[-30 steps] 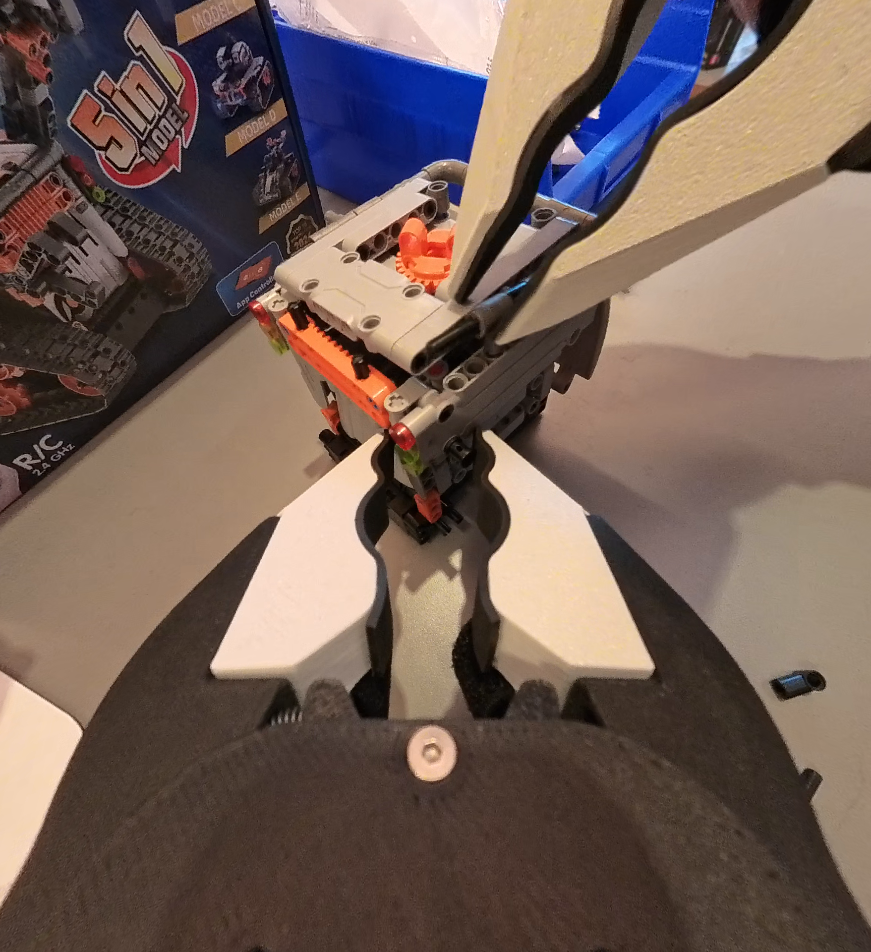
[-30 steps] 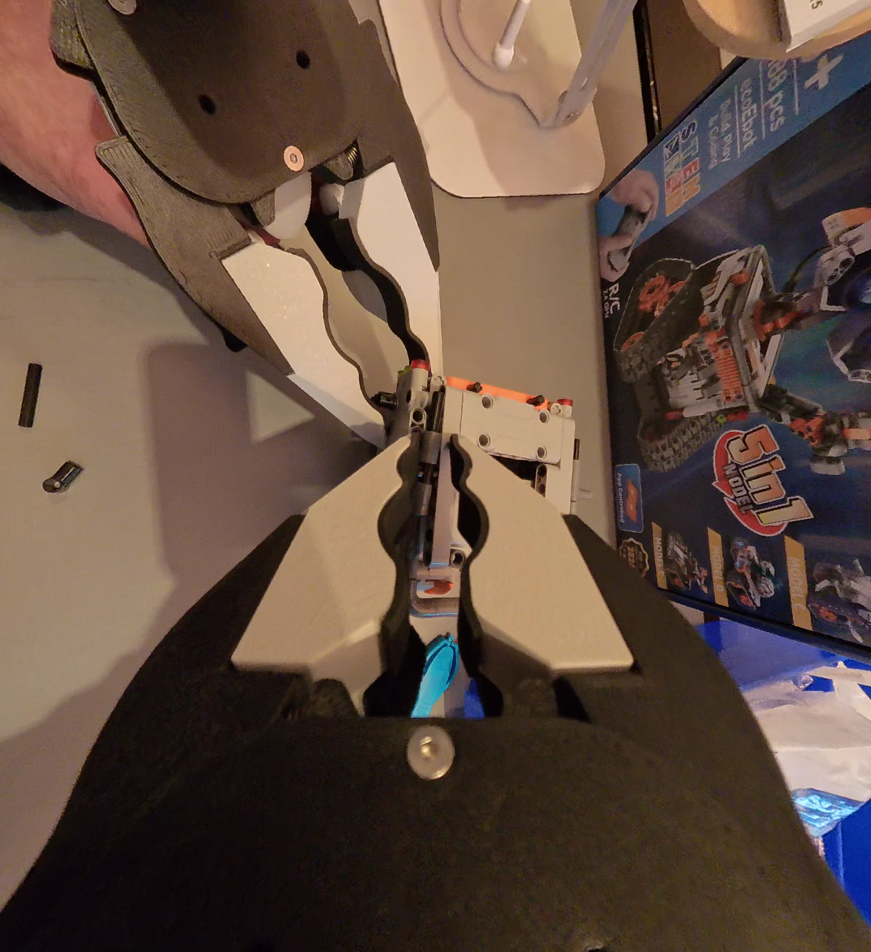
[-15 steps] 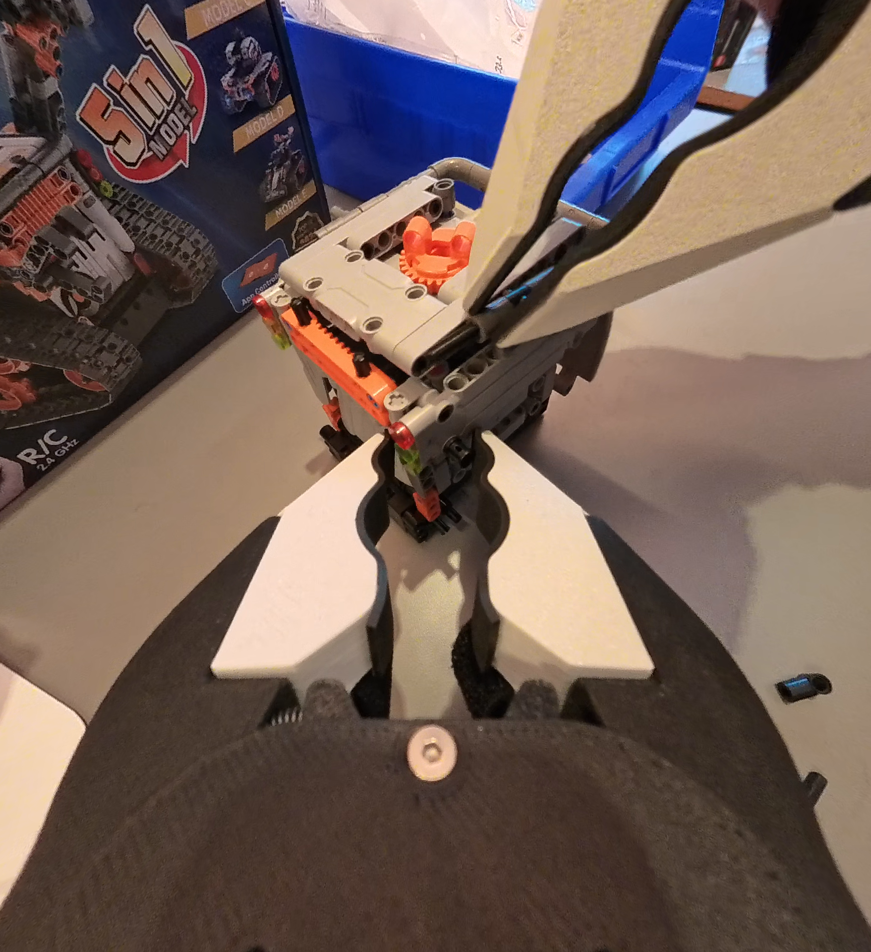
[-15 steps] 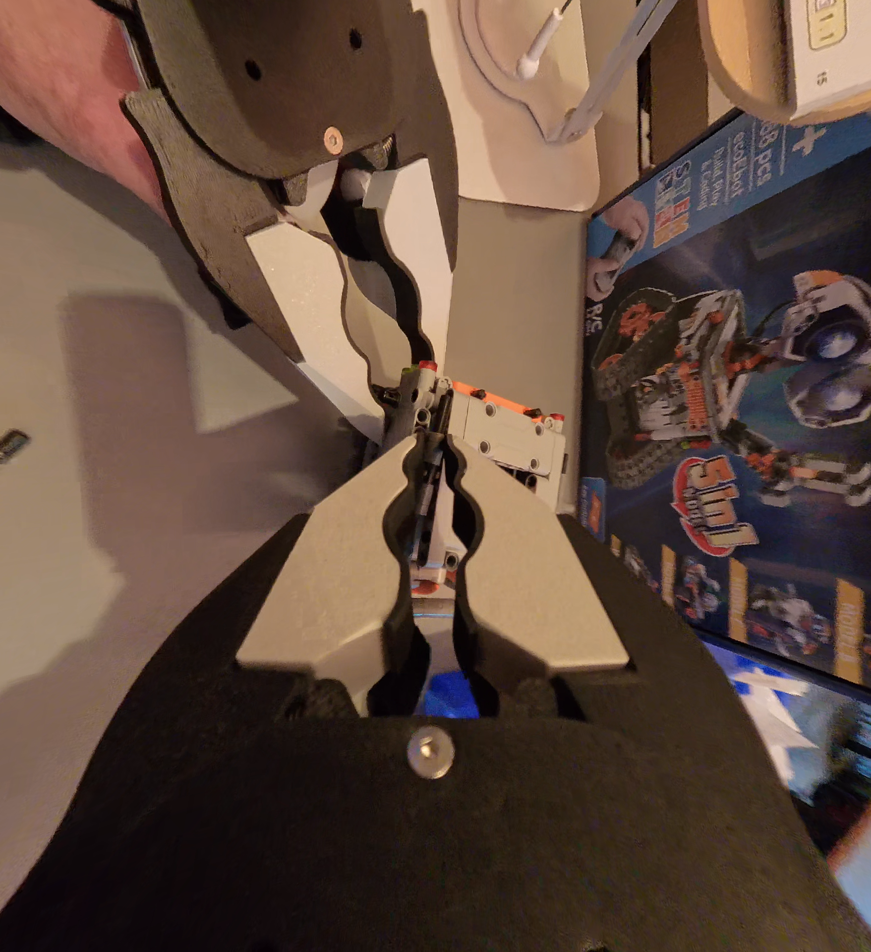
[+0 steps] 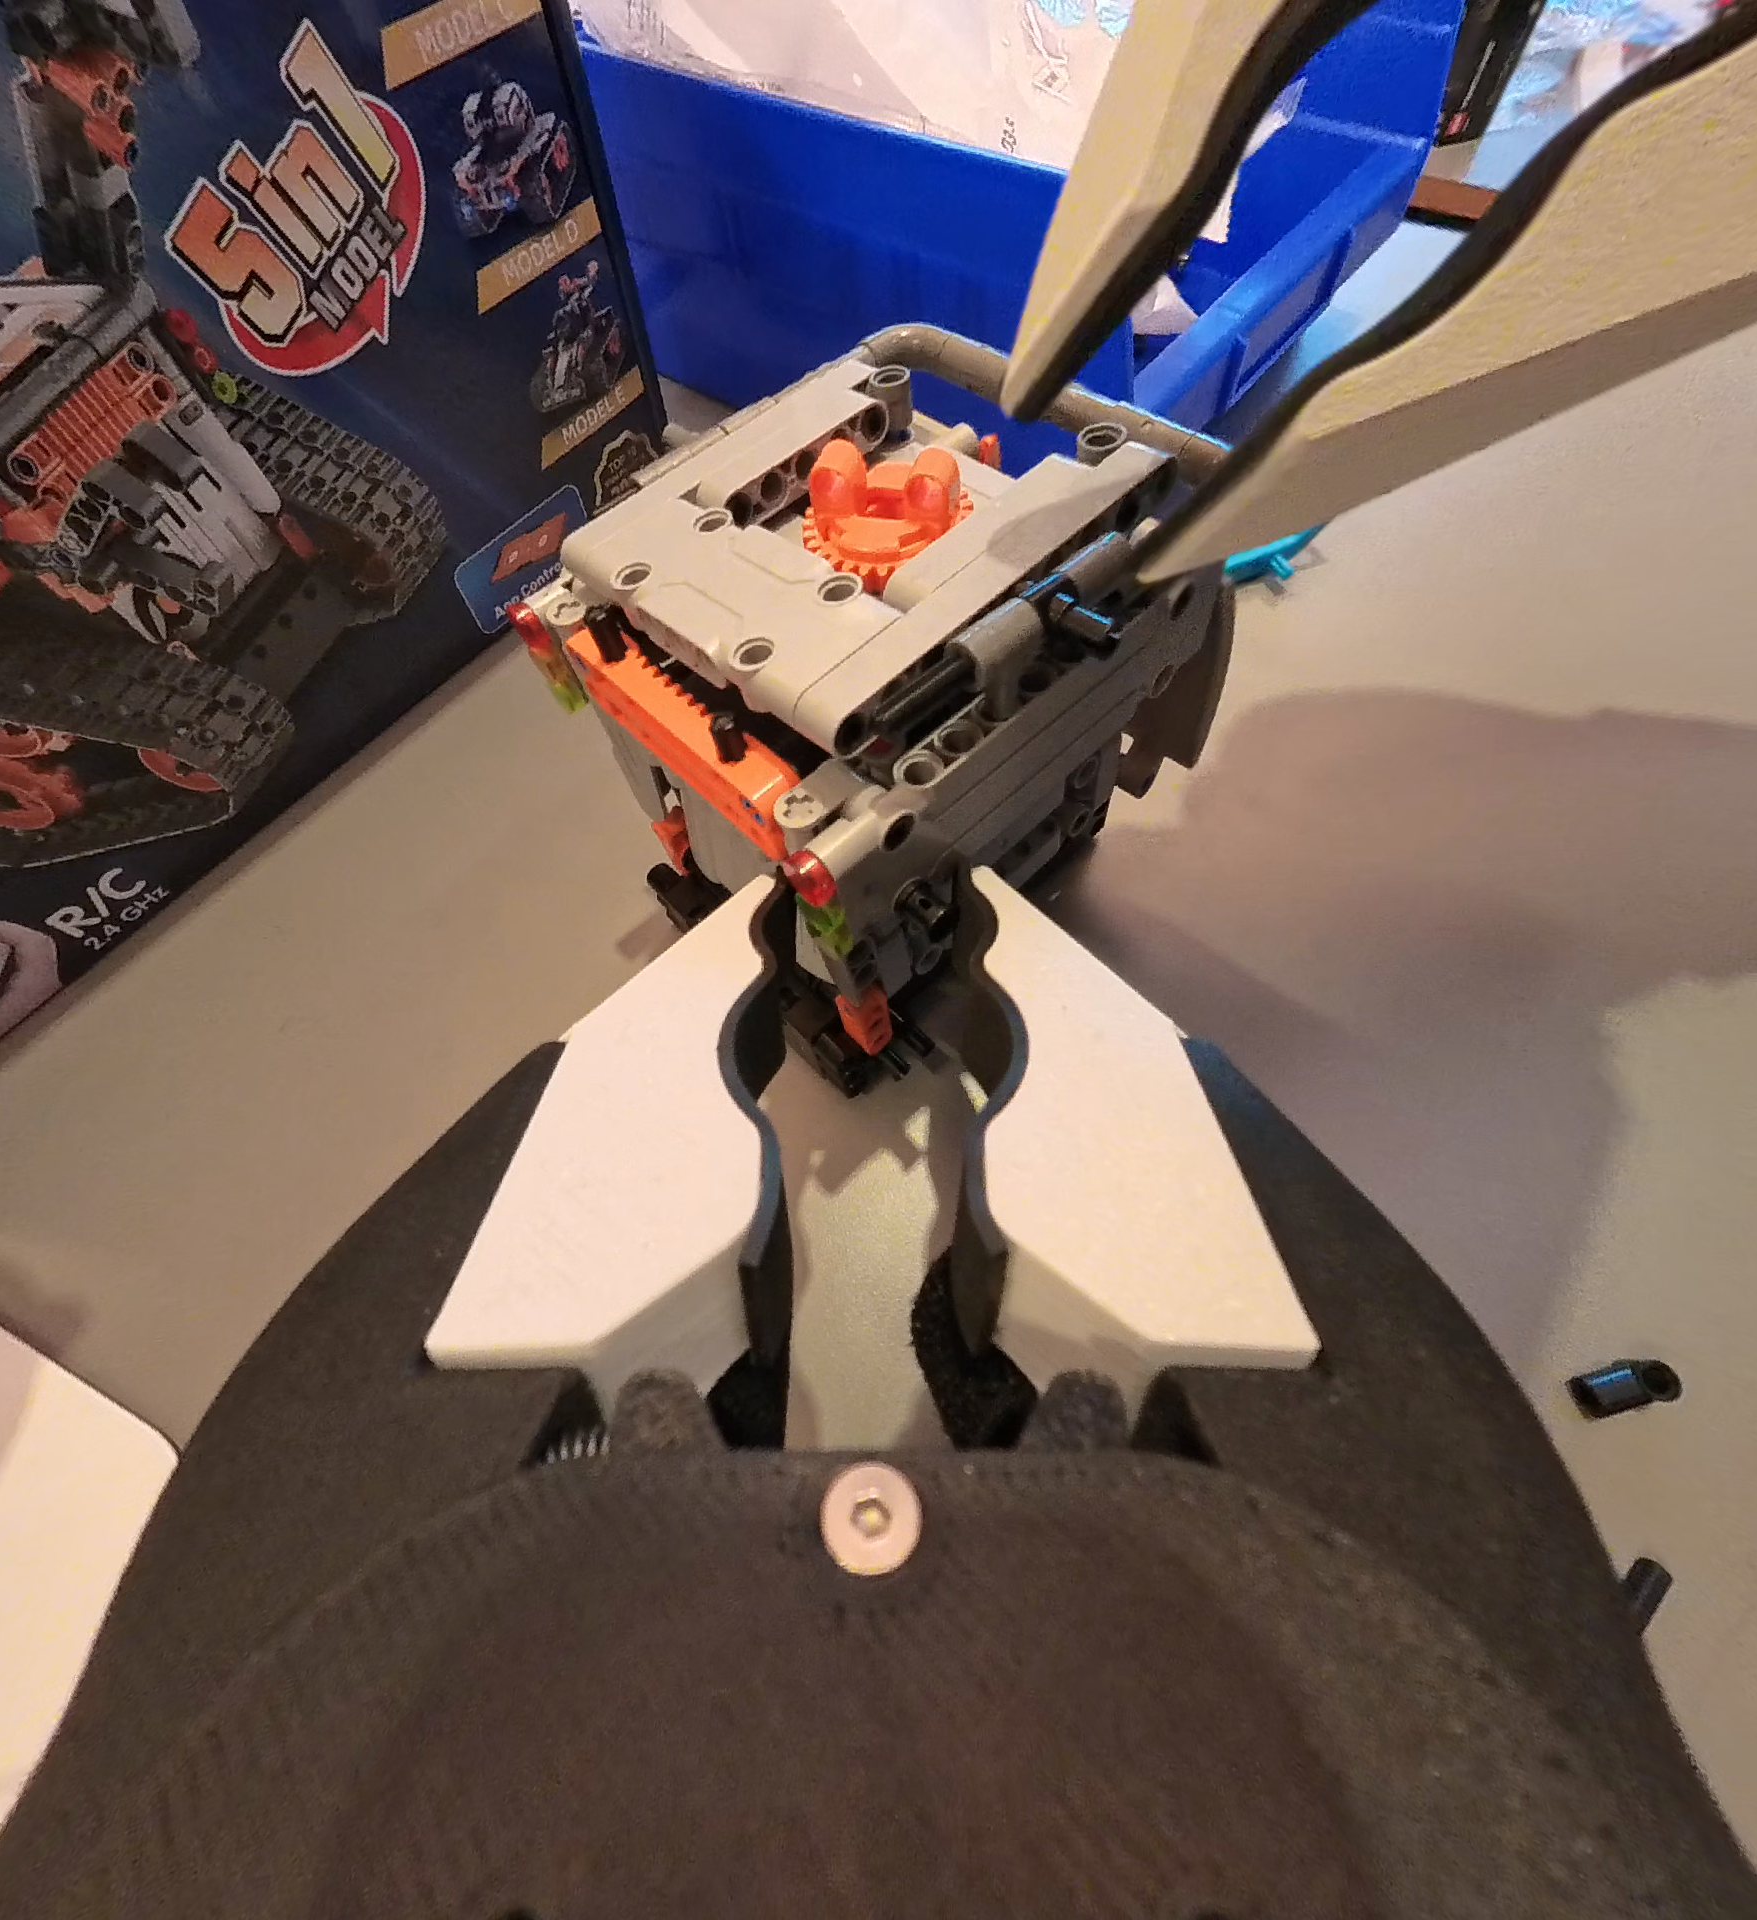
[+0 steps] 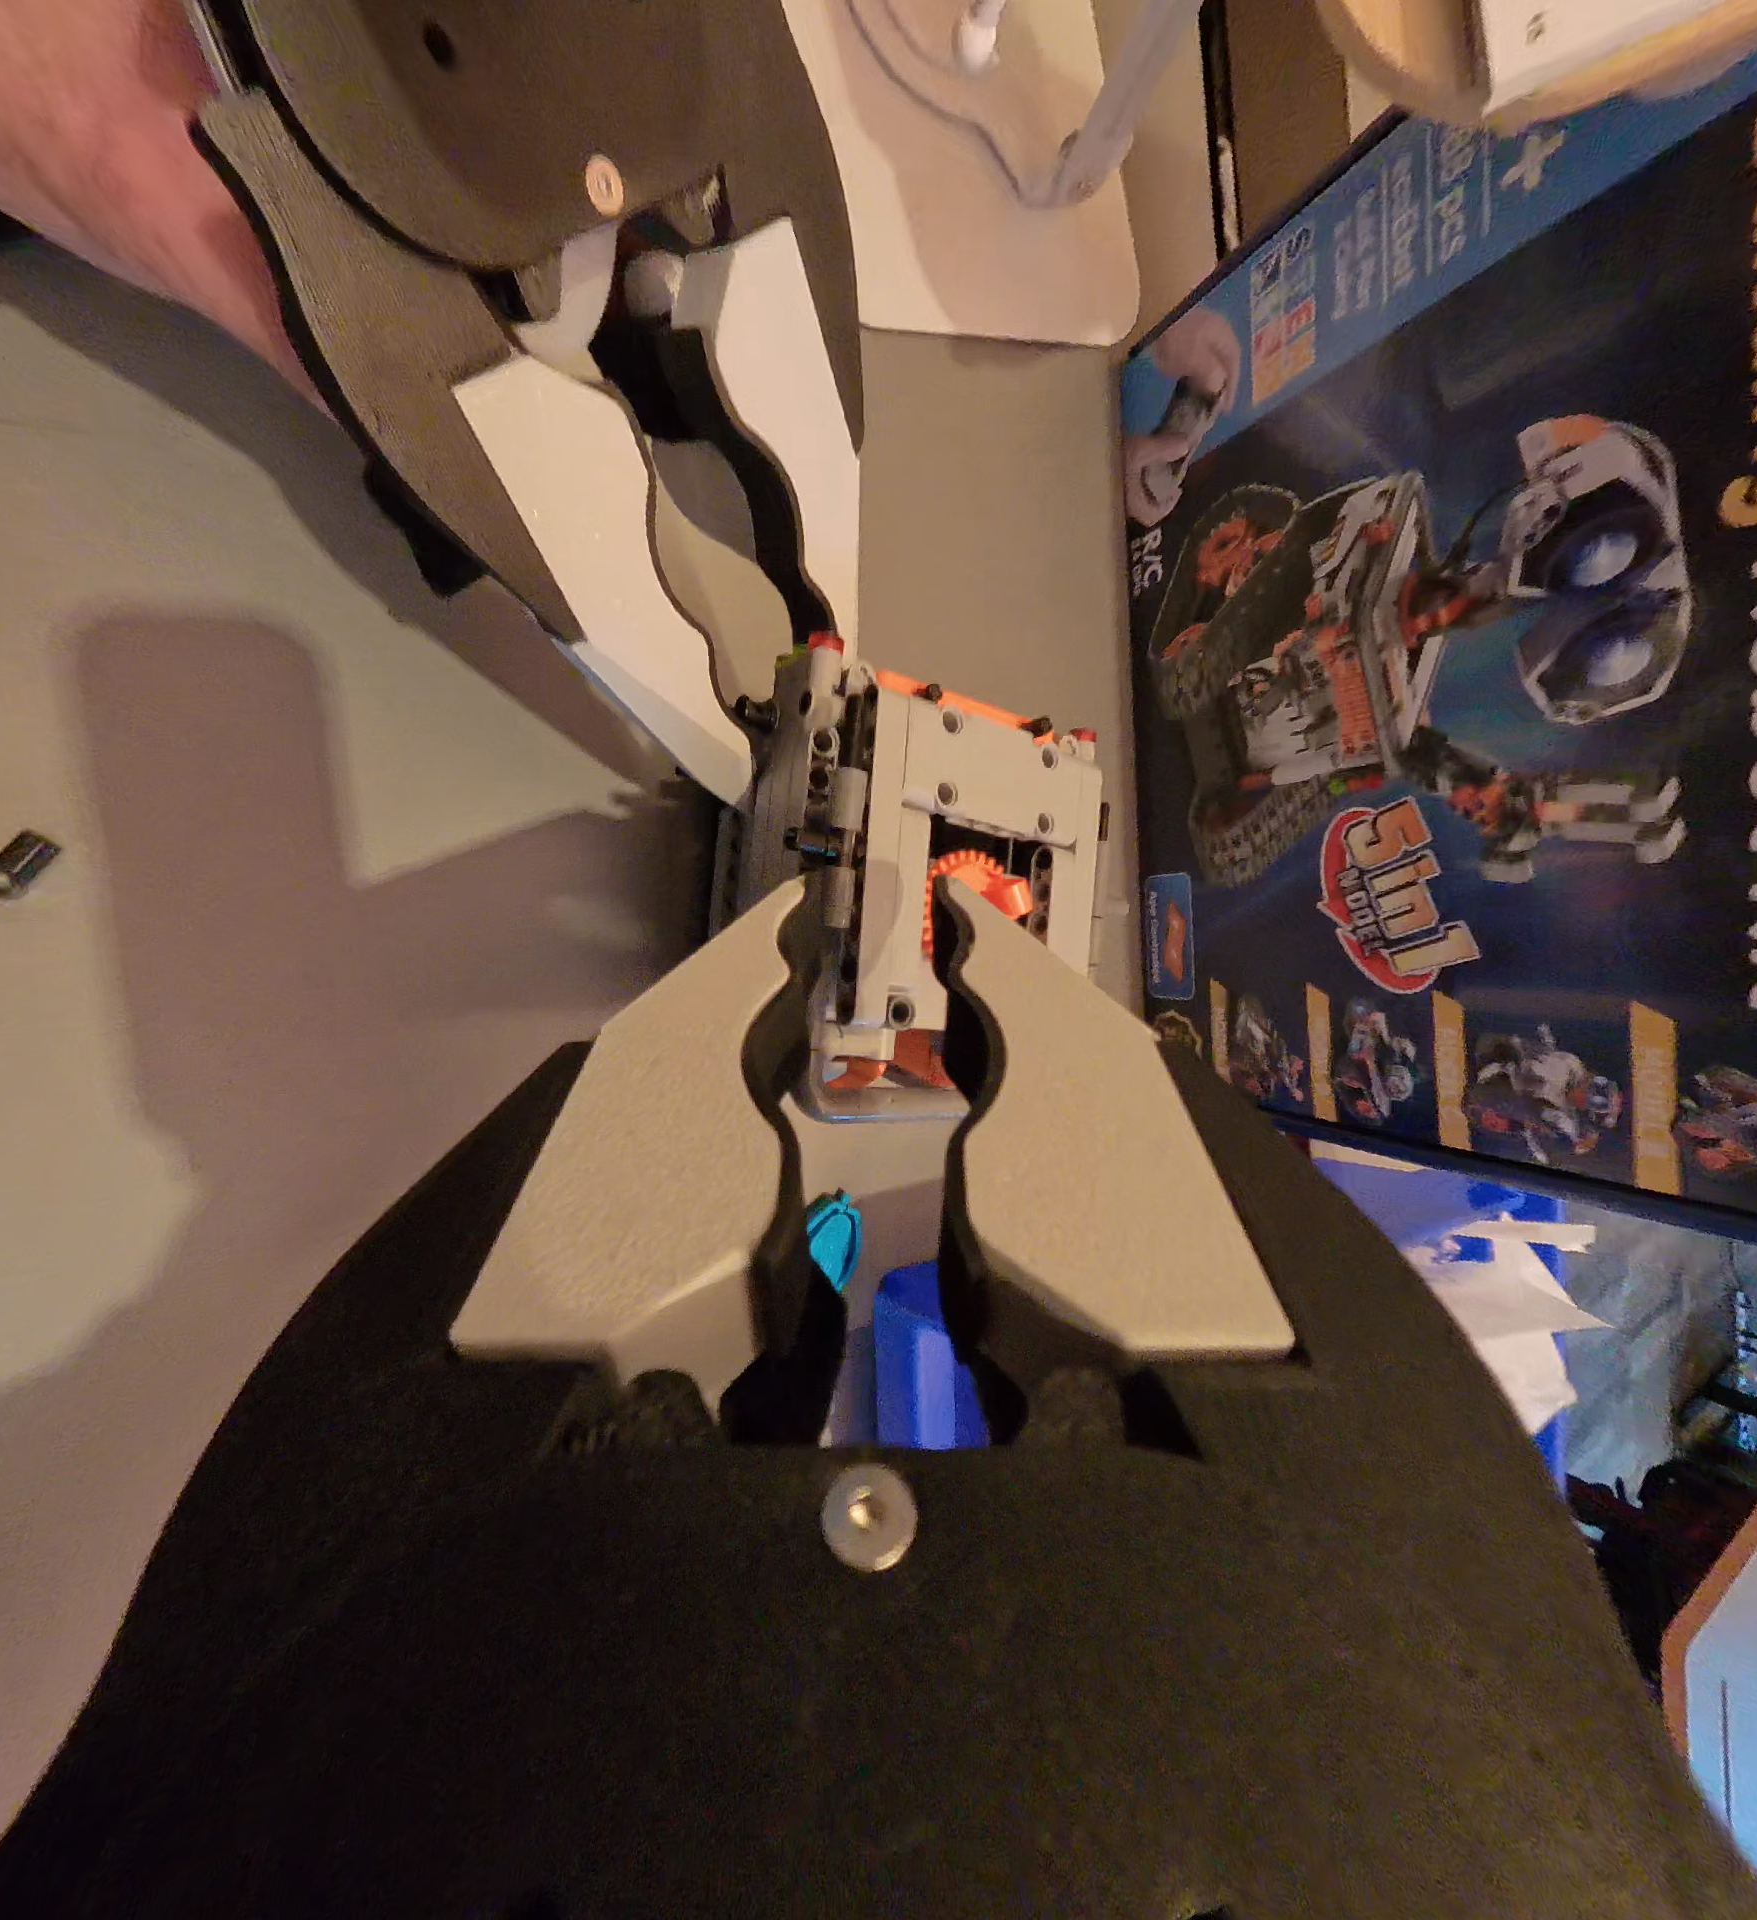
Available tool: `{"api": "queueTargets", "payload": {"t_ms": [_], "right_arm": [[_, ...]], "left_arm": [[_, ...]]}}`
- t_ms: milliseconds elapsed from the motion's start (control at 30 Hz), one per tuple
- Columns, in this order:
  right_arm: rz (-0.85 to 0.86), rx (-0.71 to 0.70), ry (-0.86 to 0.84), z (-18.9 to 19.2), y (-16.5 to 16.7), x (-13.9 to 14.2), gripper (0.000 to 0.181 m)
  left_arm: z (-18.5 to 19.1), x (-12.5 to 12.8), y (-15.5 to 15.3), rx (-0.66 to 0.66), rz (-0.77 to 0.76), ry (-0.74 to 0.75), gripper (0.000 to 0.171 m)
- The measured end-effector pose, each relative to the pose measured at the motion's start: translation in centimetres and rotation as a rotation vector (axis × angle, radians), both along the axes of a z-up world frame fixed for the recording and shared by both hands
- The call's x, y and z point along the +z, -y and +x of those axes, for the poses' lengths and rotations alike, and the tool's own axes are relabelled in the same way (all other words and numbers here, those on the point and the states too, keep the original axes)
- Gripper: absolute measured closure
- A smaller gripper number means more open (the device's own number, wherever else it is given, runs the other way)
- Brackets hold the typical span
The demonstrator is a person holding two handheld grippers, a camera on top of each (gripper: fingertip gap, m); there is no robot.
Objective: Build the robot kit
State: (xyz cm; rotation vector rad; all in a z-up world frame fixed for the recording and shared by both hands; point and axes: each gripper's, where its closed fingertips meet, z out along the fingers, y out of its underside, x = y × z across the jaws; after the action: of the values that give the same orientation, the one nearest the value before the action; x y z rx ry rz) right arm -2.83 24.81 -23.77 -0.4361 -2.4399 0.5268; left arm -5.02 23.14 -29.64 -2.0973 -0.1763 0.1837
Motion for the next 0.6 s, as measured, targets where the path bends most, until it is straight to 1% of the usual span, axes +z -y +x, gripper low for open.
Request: {"api": "queueTargets", "payload": {"t_ms": [133, 233, 333, 533, 600], "right_arm": [[0.033, 0.001, -0.001, -0.14, -0.31, -1.11, 0.167], [0.054, 0.014, -0.024, -0.18, -0.21, -1.15, 0.169], [0.076, 0.022, -0.01, -0.13, -0.25, -1.1, 0.17], [0.139, 0.081, -0.007, -0.08, -0.23, -0.98, 0.173], [0.125, 0.086, 0.003, -0.1, -0.19, -0.96, 0.174]], "left_arm": [[0.01, 0.03, 0.0, 0.0, 0.0, -0.001, 0.145], [-0.05, 0.04, 0.05, 0.0, 0.001, -0.002, 0.145], [-0.06, 0.06, 0.04, -0.003, 0.001, -0.002, 0.145], [-0.11, 0.17, 0.01, -0.007, 0.007, 0.006, 0.145], [-0.13, 0.14, 0.06, -0.007, 0.003, 0.004, 0.145]]}}
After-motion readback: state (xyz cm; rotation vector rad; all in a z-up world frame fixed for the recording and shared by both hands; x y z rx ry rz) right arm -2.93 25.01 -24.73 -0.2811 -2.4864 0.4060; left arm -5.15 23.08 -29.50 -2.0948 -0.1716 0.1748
